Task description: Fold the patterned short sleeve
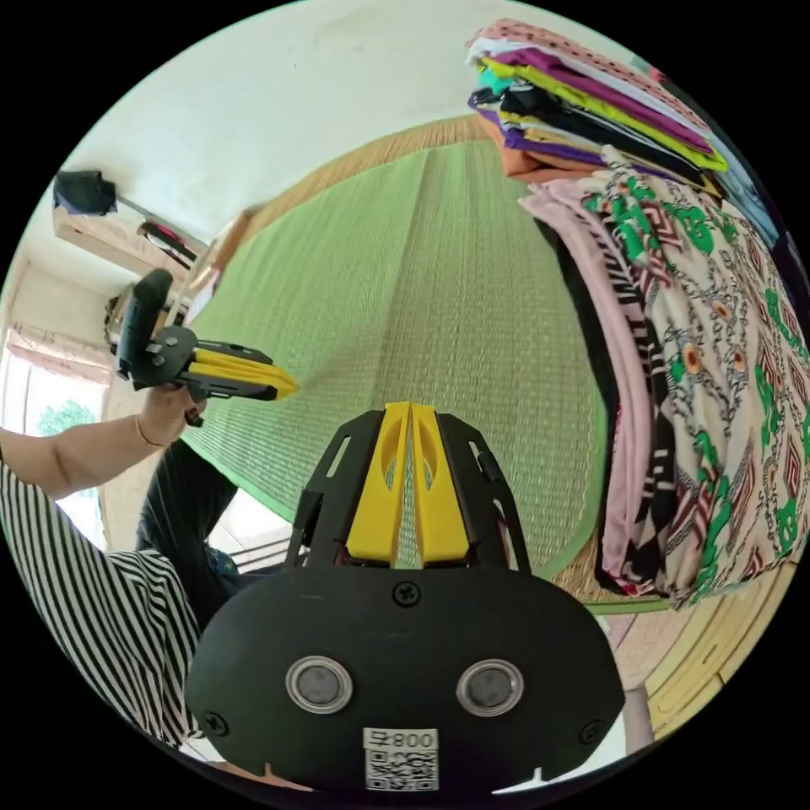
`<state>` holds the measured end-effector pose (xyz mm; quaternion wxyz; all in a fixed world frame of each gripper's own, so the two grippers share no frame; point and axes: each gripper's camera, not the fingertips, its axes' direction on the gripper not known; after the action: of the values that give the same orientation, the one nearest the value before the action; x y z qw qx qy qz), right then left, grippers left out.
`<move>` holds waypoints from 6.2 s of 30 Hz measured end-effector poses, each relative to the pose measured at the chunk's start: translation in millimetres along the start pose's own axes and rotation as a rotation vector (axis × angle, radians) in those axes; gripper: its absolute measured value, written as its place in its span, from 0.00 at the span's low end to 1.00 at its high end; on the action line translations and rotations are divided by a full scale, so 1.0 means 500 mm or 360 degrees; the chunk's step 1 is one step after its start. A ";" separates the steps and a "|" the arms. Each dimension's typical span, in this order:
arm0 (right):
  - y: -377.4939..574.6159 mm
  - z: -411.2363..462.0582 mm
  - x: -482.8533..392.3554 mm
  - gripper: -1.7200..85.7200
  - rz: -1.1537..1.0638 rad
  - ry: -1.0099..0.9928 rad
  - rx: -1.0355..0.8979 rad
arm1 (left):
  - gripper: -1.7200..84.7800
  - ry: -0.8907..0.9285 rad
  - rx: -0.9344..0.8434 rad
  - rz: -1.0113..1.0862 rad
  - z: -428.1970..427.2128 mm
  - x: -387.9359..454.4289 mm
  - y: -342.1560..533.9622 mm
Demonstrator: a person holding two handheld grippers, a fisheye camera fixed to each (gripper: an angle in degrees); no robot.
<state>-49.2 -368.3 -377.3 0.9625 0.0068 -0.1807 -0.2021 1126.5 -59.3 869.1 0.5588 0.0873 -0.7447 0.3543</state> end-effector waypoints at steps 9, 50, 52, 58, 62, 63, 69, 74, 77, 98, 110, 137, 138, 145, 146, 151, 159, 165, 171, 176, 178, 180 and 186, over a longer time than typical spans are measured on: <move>0.020 0.056 -0.184 0.02 -0.0044 0.0470 -0.0020 | 0.02 -0.0172 0.0022 -0.0081 0.025 0.123 0.050; 0.209 -0.258 -0.179 0.04 0.0082 -0.0098 0.0590 | 0.02 0.0618 0.0569 -0.0230 -0.002 0.024 0.462; 0.239 -0.256 -0.198 0.04 0.0051 -0.0206 0.0559 | 0.02 0.0706 0.0640 -0.0281 -0.011 -0.001 0.506; 0.333 -0.245 -0.256 0.04 -0.0087 -0.0470 0.0381 | 0.02 0.0808 0.0728 -0.0381 -0.013 -0.060 0.635; 0.412 -0.272 -0.265 0.04 -0.0151 -0.0652 0.0306 | 0.03 0.0882 0.0746 -0.0458 0.007 -0.099 0.706; 0.432 -0.283 -0.264 0.04 -0.0163 -0.0661 0.0282 | 0.03 0.0901 0.0748 -0.0476 0.017 -0.110 0.723; 0.514 -0.339 -0.217 0.04 -0.0135 -0.0851 0.0330 | 0.06 0.0909 0.0608 -0.0498 0.089 -0.156 0.723; 0.549 -0.348 -0.185 0.04 -0.0108 -0.0831 0.0296 | 0.08 0.0840 0.0426 -0.0467 0.142 -0.191 0.648; 0.562 -0.345 -0.166 0.04 -0.0095 -0.0871 0.0274 | 0.09 0.0725 0.0259 -0.0430 0.174 -0.205 0.593; 0.627 -0.388 -0.086 0.04 -0.0110 -0.0943 0.0314 | 0.03 0.0790 0.0343 -0.0392 0.165 -0.343 0.938; 0.696 -0.586 -0.145 0.03 -0.0352 -0.0907 0.0834 | 0.02 0.1088 0.1240 -0.0480 -0.133 -0.451 1.676; 0.659 -0.735 -0.491 0.03 -0.0999 -0.0860 0.1247 | 0.02 0.0549 0.2448 0.0068 -0.440 -0.320 2.812; 0.647 -0.734 -0.501 0.03 -0.1014 -0.0864 0.1247 | 0.02 0.0530 0.2465 0.0072 -0.439 -0.323 2.826; 0.539 -0.714 -0.543 0.03 -0.1033 -0.0839 0.1236 | 0.02 0.0381 0.2490 0.0036 -0.452 -0.401 2.818; 0.507 -0.704 -0.546 0.03 -0.1010 -0.0823 0.1222 | 0.02 0.0359 0.2483 0.0030 -0.455 -0.413 2.807; 0.320 -0.626 -0.525 0.03 -0.0844 -0.0740 0.1115 | 0.03 0.0203 0.2292 -0.0195 -0.468 -0.609 2.595; 0.002 -0.300 -0.319 0.03 -0.0037 -0.0616 0.0643 | 0.04 0.0116 0.1433 -0.0857 -0.190 -1.011 2.140; -0.040 -0.084 -0.261 0.05 0.0224 -0.0673 0.0324 | 0.05 0.0313 0.1139 -0.1069 0.179 -1.098 2.156; -0.206 0.024 -0.372 0.08 0.0054 -0.0491 0.0080 | 0.07 0.0429 0.0943 -0.1319 0.408 -1.117 2.235; -0.368 0.098 -0.511 0.09 -0.0175 -0.0141 -0.0088 | 0.08 0.0347 0.0929 -0.1336 0.451 -1.168 2.148; -0.419 0.121 -0.554 0.09 -0.0235 -0.0025 -0.0111 | 0.08 0.0264 0.0886 -0.1328 0.467 -1.202 2.072; -0.475 0.149 -0.597 0.09 -0.0284 0.0128 -0.0130 | 0.08 0.0203 0.0868 -0.1345 0.482 -1.228 2.020; -0.549 0.225 -0.649 0.08 -0.0341 0.0505 -0.0197 | 0.06 -0.0029 0.0684 -0.1366 0.575 -1.296 1.862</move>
<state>-471.6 -486.5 -407.7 0.9505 -0.0012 -0.0121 -0.3106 649.0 271.8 -146.4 0.6173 0.5036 -0.5561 0.2368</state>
